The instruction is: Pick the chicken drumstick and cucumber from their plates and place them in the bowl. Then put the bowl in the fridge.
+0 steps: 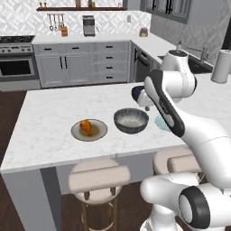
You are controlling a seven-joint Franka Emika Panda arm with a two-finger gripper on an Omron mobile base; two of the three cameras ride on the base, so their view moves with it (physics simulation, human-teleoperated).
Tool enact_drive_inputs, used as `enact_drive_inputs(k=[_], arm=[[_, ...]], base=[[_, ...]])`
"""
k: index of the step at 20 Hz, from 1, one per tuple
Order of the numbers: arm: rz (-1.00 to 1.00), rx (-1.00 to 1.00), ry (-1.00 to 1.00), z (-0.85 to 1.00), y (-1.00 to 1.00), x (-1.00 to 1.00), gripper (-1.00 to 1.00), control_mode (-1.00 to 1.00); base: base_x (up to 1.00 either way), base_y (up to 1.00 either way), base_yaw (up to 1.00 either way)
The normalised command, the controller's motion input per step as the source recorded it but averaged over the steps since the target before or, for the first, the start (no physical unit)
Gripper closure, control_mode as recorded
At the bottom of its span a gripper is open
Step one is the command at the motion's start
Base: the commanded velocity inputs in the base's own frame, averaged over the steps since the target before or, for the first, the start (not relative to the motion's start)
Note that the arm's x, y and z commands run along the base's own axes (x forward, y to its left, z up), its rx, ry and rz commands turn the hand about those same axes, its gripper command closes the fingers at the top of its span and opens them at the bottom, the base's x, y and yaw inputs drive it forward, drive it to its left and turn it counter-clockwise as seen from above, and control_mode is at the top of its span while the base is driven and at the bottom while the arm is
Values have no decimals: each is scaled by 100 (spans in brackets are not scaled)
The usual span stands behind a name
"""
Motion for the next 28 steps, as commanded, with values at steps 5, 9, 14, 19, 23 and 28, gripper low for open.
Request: enact_drive_inputs(k=[5,9,14,19,23,28], arm=[[0,0,0,0,0,0,-100,100],[0,0,0,0,0,0,-100,100],[0,0,0,0,0,0,-100,100],[0,0,0,-1,9,0,-100,-100],[0,0,0,-15,89,0,-100,-100],[1,-3,0,-37,100,0,-100,-100]], base=[[70,17,0],[92,0,0],[62,3,0],[2,15,0],[0,0,0],[0,0,0]])
